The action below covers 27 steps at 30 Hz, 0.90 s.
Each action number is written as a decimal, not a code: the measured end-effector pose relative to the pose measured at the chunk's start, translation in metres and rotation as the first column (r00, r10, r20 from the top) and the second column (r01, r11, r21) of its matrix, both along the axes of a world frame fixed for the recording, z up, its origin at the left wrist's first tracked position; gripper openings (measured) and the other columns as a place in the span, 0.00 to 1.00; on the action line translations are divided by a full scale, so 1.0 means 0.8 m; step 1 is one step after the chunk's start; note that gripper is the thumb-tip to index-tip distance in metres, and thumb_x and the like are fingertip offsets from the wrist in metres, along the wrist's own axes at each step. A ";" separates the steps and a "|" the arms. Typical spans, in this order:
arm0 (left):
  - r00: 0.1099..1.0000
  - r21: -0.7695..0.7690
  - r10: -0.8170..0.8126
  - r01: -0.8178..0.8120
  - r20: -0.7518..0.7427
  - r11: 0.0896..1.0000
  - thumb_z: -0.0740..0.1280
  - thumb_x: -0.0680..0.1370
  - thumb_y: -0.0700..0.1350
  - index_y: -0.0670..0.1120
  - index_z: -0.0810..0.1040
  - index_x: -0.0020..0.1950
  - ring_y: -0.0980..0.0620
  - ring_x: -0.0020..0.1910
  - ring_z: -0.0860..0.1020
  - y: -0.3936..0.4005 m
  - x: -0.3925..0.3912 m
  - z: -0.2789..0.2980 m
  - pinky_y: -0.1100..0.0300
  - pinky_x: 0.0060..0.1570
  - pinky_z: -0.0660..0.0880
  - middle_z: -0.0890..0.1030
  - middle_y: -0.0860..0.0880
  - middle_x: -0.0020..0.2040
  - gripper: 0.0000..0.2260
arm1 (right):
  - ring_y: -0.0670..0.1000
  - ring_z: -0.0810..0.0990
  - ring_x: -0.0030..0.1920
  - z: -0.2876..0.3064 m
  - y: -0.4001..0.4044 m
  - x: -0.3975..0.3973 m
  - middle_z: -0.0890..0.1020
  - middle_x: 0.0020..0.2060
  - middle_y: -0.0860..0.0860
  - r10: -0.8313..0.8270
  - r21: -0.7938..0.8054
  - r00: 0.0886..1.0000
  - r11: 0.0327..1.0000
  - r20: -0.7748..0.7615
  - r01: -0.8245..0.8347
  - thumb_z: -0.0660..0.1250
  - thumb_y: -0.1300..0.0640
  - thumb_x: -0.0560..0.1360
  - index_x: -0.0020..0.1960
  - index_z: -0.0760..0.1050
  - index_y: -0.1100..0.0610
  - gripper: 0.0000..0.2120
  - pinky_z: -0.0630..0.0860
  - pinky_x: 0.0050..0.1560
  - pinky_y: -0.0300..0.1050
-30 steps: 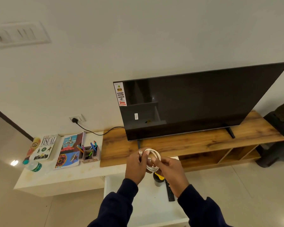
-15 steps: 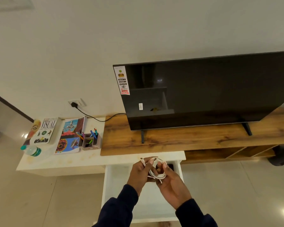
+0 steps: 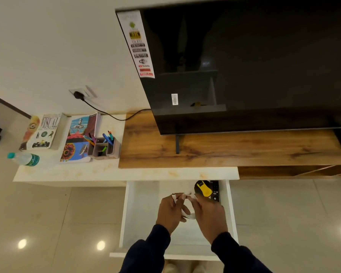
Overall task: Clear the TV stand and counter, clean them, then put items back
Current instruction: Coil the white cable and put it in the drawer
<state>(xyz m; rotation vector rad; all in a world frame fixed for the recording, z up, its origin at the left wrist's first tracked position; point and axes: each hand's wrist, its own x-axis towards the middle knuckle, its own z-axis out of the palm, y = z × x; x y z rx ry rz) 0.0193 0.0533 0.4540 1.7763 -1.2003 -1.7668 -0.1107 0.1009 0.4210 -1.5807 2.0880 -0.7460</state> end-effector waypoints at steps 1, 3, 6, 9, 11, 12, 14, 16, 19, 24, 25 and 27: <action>1.000 0.026 0.000 0.000 0.005 1.000 0.63 0.84 0.45 0.47 0.82 0.54 0.51 0.31 0.81 -0.003 0.001 -0.023 0.56 0.33 0.80 0.82 0.46 0.29 0.08 | 0.47 0.68 0.22 -0.024 -0.001 0.004 0.72 0.23 0.48 0.001 0.000 0.999 1.000 -0.033 -0.001 0.70 0.54 0.79 0.40 0.77 0.53 0.10 0.66 0.23 0.40; 1.000 0.075 -0.008 0.007 0.012 0.997 0.63 0.84 0.44 0.44 0.82 0.56 0.51 0.31 0.80 -0.011 0.004 -0.071 0.57 0.33 0.80 0.81 0.46 0.30 0.09 | 0.48 0.72 0.22 -0.070 -0.007 0.014 0.76 0.24 0.48 -0.085 0.065 0.995 0.995 0.061 0.081 0.70 0.57 0.80 0.39 0.79 0.55 0.10 0.73 0.24 0.44; 1.000 0.141 0.006 -0.007 0.006 0.990 0.63 0.84 0.44 0.43 0.81 0.58 0.52 0.32 0.82 -0.023 0.018 -0.152 0.55 0.35 0.82 0.82 0.46 0.31 0.09 | 0.46 0.85 0.32 -0.143 -0.022 0.029 0.86 0.33 0.48 -0.368 0.384 0.805 0.903 0.465 0.190 0.66 0.54 0.82 0.42 0.83 0.55 0.12 0.84 0.43 0.52; 0.996 0.187 0.088 -0.088 0.008 0.978 0.66 0.82 0.43 0.41 0.78 0.56 0.49 0.35 0.84 -0.034 0.033 -0.231 0.55 0.35 0.82 0.82 0.44 0.34 0.07 | 0.48 0.87 0.39 -0.214 -0.033 0.043 0.88 0.37 0.48 -0.530 0.535 0.623 0.820 0.575 0.204 0.67 0.53 0.82 0.44 0.84 0.55 0.11 0.84 0.50 0.51; 0.986 0.217 0.165 -0.167 0.030 0.962 0.70 0.80 0.43 0.35 0.77 0.50 0.47 0.35 0.83 -0.040 0.040 -0.288 0.54 0.36 0.82 0.83 0.41 0.35 0.10 | 0.50 0.88 0.40 -0.266 -0.039 0.055 0.88 0.38 0.49 -0.580 0.565 0.553 0.795 0.598 0.222 0.70 0.51 0.80 0.46 0.85 0.55 0.09 0.84 0.49 0.52; 0.979 0.235 0.202 -0.204 0.033 0.950 0.72 0.78 0.42 0.33 0.77 0.48 0.46 0.34 0.83 -0.044 0.043 -0.316 0.55 0.37 0.82 0.83 0.40 0.35 0.11 | 0.51 0.88 0.40 -0.297 -0.043 0.058 0.88 0.38 0.50 -0.612 0.587 0.526 0.773 0.591 0.240 0.71 0.51 0.79 0.46 0.85 0.54 0.08 0.84 0.48 0.53; 0.971 0.236 0.237 -0.239 0.038 0.942 0.74 0.76 0.39 0.32 0.78 0.49 0.45 0.36 0.84 -0.057 0.042 -0.358 0.55 0.38 0.83 0.85 0.37 0.40 0.11 | 0.52 0.88 0.41 -0.343 -0.054 0.063 0.88 0.39 0.51 -0.652 0.604 0.507 0.744 0.563 0.286 0.72 0.52 0.78 0.47 0.84 0.53 0.05 0.85 0.48 0.56; 0.972 0.238 0.230 -0.233 0.041 0.943 0.75 0.74 0.37 0.36 0.78 0.51 0.44 0.40 0.86 -0.054 0.038 -0.420 0.54 0.41 0.84 0.85 0.36 0.44 0.10 | 0.52 0.88 0.42 -0.413 -0.056 0.073 0.88 0.43 0.52 -0.694 0.614 0.459 0.714 0.554 0.338 0.72 0.53 0.78 0.49 0.84 0.53 0.05 0.85 0.51 0.59; 0.978 0.205 0.205 -0.209 0.044 0.956 0.74 0.73 0.34 0.38 0.79 0.50 0.42 0.42 0.86 -0.062 0.030 -0.472 0.50 0.44 0.84 0.85 0.37 0.44 0.08 | 0.54 0.87 0.47 -0.471 -0.067 0.076 0.87 0.48 0.54 -0.749 0.620 0.391 0.663 0.535 0.420 0.71 0.57 0.79 0.55 0.83 0.56 0.07 0.83 0.55 0.57; 0.982 0.183 0.189 -0.189 0.016 0.965 0.75 0.73 0.34 0.39 0.81 0.54 0.43 0.41 0.86 -0.086 0.016 -0.547 0.48 0.47 0.84 0.86 0.39 0.42 0.11 | 0.58 0.85 0.48 -0.537 -0.088 0.073 0.87 0.45 0.55 -0.817 0.617 0.283 0.568 0.503 0.545 0.71 0.61 0.77 0.49 0.83 0.57 0.03 0.80 0.50 0.48; 0.982 0.178 0.191 -0.190 0.013 0.966 0.75 0.73 0.35 0.39 0.81 0.55 0.44 0.41 0.86 -0.089 0.011 -0.557 0.49 0.47 0.84 0.86 0.40 0.42 0.12 | 0.58 0.84 0.48 -0.547 -0.089 0.072 0.86 0.46 0.56 -0.834 0.627 0.246 0.537 0.493 0.565 0.71 0.62 0.77 0.47 0.83 0.55 0.03 0.81 0.52 0.50; 0.974 0.162 0.225 -0.226 0.022 0.961 0.75 0.73 0.35 0.39 0.81 0.57 0.45 0.41 0.86 -0.094 0.003 -0.572 0.52 0.45 0.84 0.85 0.41 0.43 0.13 | 0.58 0.84 0.50 -0.564 -0.094 0.068 0.86 0.52 0.56 -0.846 0.643 0.142 0.489 0.513 0.590 0.71 0.64 0.76 0.52 0.82 0.54 0.07 0.81 0.58 0.56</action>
